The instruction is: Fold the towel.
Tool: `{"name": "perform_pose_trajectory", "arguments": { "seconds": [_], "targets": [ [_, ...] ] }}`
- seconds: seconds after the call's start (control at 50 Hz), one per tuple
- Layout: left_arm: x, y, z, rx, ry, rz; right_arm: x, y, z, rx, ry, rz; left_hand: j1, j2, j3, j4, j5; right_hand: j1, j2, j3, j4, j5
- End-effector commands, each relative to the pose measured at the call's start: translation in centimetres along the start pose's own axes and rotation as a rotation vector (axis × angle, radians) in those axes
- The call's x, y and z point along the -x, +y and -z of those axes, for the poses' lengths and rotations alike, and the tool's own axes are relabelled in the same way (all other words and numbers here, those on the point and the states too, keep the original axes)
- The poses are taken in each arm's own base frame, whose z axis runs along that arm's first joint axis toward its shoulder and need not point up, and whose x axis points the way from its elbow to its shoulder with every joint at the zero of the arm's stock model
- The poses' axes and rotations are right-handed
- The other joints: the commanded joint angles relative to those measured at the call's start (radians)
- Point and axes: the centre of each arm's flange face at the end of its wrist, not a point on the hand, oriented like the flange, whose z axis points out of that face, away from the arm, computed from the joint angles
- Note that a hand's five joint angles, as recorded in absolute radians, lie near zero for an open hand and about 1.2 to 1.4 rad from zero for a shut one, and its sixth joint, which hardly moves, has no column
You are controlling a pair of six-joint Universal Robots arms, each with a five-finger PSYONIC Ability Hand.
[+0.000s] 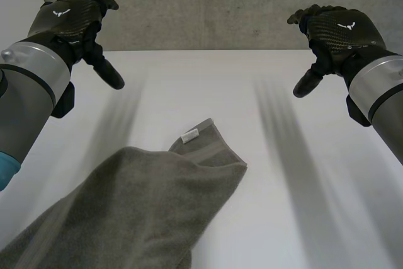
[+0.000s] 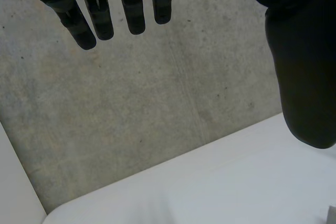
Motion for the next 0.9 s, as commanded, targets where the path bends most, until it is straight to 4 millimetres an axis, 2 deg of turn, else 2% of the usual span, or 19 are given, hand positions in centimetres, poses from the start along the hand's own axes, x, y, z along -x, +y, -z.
{"name": "perform_pose_trajectory", "arguments": {
  "seconds": [0.02, 0.24, 0.44, 0.48, 0.5, 0.52, 0.54, 0.56, 0.58, 0.6, 0.64, 0.66, 0.7, 0.72, 0.74, 0.76, 0.8, 0.82, 0.9],
  "targets": [
    [0.1, 0.2, 0.1, 0.019, 0.0, -0.005, -0.1, 0.4, -0.1, 0.01, 0.007, 0.004, -0.07, -0.064, -0.052, -0.066, -0.197, -0.053, -0.074, -0.069, -0.079, -0.054],
    [0.2, 0.2, 0.3, 0.028, -0.004, -0.008, -0.1, 0.3, -0.2, 0.006, 0.007, 0.004, -0.078, -0.072, -0.061, -0.075, -0.206, -0.053, -0.074, -0.069, -0.079, -0.054],
    [0.4, 1.6, 1.3, 0.084, 0.0, -0.026, 1.0, 1.9, -0.7, 0.06, -0.042, 0.02, -0.075, -0.069, -0.058, -0.072, -0.203, -0.053, -0.074, -0.069, -0.079, -0.054],
    [1.2, 4.1, 1.7, 0.166, -0.019, -0.045, 2.5, 3.7, -1.0, 0.125, -0.128, 0.032, -0.09, -0.084, -0.073, -0.086, -0.218, -0.053, -0.074, -0.069, -0.079, -0.054],
    [1.2, 4.1, 1.7, 0.166, -0.019, -0.045, 2.5, 3.7, -1.0, 0.126, -0.129, 0.032, -0.09, -0.084, -0.073, -0.086, -0.218, -0.053, -0.074, -0.069, -0.079, -0.054],
    [1.7, 5.4, 1.9, 0.211, -0.026, -0.066, 3.6, 4.4, -1.0, 0.152, -0.194, 0.041, -0.093, -0.087, -0.076, -0.089, -0.221, -0.053, -0.074, -0.069, -0.079, -0.054],
    [1.7, 5.4, 1.9, 0.211, -0.026, -0.066, 4.8, 5.3, -1.1, 0.178, -0.259, 0.05, -0.093, -0.087, -0.076, -0.089, -0.221, -0.053, -0.074, -0.069, -0.079, -0.054],
    [2.0, 6.6, 2.1, 0.251, -0.017, -0.092, 4.9, 5.3, -1.1, 0.178, -0.26, 0.05, -0.093, -0.087, -0.076, -0.089, -0.221, -0.053, -0.074, -0.069, -0.079, -0.054],
    [2.3, 7.8, 2.3, 0.289, -0.001, -0.118, 5.9, 6.2, -1.2, 0.199, -0.314, 0.059, -0.093, -0.087, -0.076, -0.089, -0.221, -0.053, -0.074, -0.069, -0.079, -0.054],
    [2.3, 7.9, 2.3, 0.289, -0.001, -0.119, 5.9, 6.2, -1.2, 0.199, -0.314, 0.059, -0.093, -0.087, -0.076, -0.089, -0.221, -0.053, -0.074, -0.069, -0.079, -0.054],
    [3.1, 10.3, 2.6, 0.358, 0.03, -0.167, 8.0, 8.6, -1.5, 0.253, -0.4, 0.084, -0.093, -0.087, -0.076, -0.089, -0.221, -0.053, -0.074, -0.069, -0.079, -0.054],
    [3.1, 10.3, 2.6, 0.359, 0.03, -0.167, 8.0, 8.6, -1.5, 0.253, -0.4, 0.084, -0.093, -0.087, -0.076, -0.089, -0.221, -0.053, -0.074, -0.069, -0.079, -0.054],
    [3.7, 12.4, 2.6, 0.389, 0.046, -0.191, 9.7, 11.1, -1.9, 0.303, -0.449, 0.126, -0.093, -0.087, -0.076, -0.089, -0.221, -0.053, -0.074, -0.069, -0.079, -0.054],
    [3.7, 12.4, 2.6, 0.389, 0.047, -0.192, 9.7, 11.1, -1.9, 0.304, -0.45, 0.126, -0.093, -0.087, -0.076, -0.089, -0.221, -0.053, -0.074, -0.069, -0.079, -0.054],
    [3.7, 13.6, 2.4, 0.401, 0.051, -0.201, 10.6, 12.4, -2.0, 0.327, -0.474, 0.148, -0.093, -0.087, -0.076, -0.089, -0.221, -0.053, -0.074, -0.069, -0.079, -0.054],
    [3.7, 13.6, 2.4, 0.401, 0.051, -0.201, 11.3, 13.6, -2.1, 0.346, -0.491, 0.175, -0.093, -0.087, -0.076, -0.089, -0.221, -0.053, -0.074, -0.069, -0.079, -0.054],
    [4.0, 15.8, 1.9, 0.419, 0.044, -0.214, 11.8, 14.6, -2.2, 0.364, -0.499, 0.199, -0.087, -0.081, -0.07, -0.084, -0.215, -0.053, -0.074, -0.069, -0.079, -0.054],
    [4.0, 15.8, 1.9, 0.419, 0.044, -0.214, 12.2, 15.5, -2.3, 0.38, -0.495, 0.223, -0.087, -0.081, -0.07, -0.084, -0.215, -0.017, -0.037, -0.032, -0.042, -0.017],
    [4.1, 18.6, 1.3, 0.477, 0.053, -0.235, 12.9, 16.6, -2.3, 0.404, -0.48, 0.261, -0.064, -0.058, -0.047, -0.06, -0.191, 0.062, 0.042, 0.047, 0.037, 0.062]
  ]
}}
